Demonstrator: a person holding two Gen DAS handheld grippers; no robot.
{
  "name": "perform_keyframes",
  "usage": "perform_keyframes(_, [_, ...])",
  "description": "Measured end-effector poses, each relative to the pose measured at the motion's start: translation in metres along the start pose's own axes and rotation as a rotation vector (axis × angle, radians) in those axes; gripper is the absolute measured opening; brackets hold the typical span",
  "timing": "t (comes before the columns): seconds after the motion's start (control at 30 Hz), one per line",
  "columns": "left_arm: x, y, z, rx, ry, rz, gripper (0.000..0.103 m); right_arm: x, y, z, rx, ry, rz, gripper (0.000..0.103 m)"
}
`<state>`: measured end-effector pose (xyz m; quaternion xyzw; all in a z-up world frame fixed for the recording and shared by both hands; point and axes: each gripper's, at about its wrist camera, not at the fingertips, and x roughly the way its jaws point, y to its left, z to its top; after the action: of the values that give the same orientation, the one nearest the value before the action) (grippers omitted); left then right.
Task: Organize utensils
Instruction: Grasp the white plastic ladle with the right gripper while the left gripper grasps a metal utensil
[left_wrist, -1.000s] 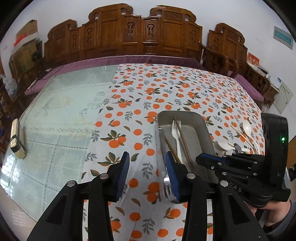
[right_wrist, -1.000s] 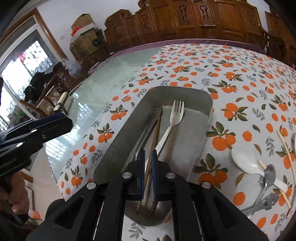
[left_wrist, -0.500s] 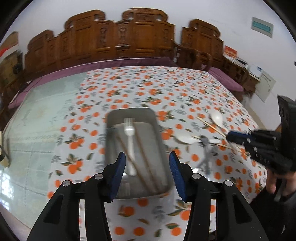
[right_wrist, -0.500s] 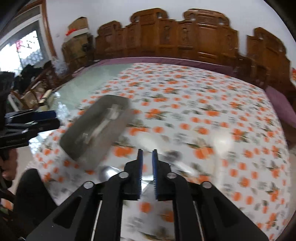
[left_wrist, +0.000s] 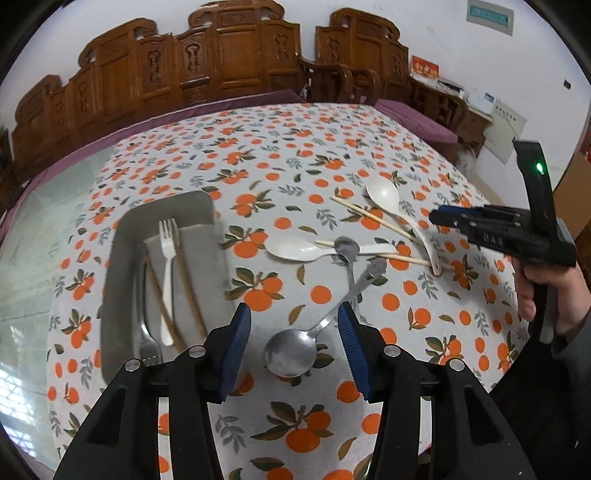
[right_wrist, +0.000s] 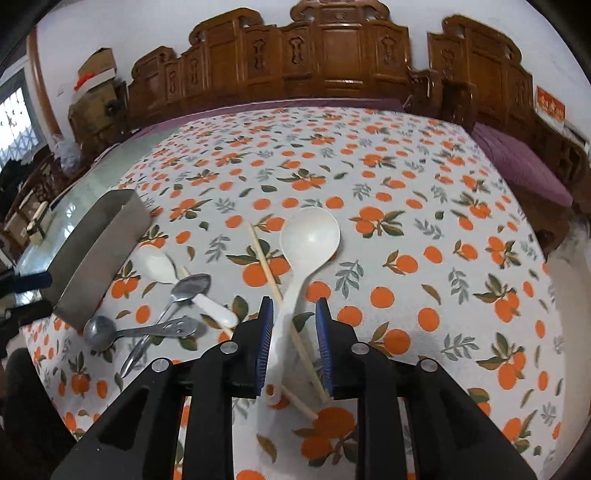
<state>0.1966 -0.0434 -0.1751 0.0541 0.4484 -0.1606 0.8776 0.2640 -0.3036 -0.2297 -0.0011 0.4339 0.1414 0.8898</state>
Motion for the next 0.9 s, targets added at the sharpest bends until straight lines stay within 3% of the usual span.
perform_keyframes(0.2, [0.021, -0.02, -0.003, 0.073, 0.045, 0.012, 0.047, 0.027, 0.002, 0.001, -0.026, 0.037, 0.009, 0.026])
perform_keyframes(0.5, [0.053, -0.039, -0.005, 0.186, 0.14, 0.044, 0.047, 0.033, 0.004, 0.006, -0.053, 0.061, 0.027, 0.026])
perform_keyframes(0.6, [0.062, -0.042, -0.003, 0.208, 0.167, 0.053, 0.041, 0.035, 0.001, 0.003, -0.04, 0.082, 0.038, 0.017])
perform_keyframes(0.9, [0.085, -0.049, 0.0, 0.25, 0.252, 0.088, 0.029, 0.029, -0.011, 0.003, -0.004, 0.072, 0.044, 0.015])
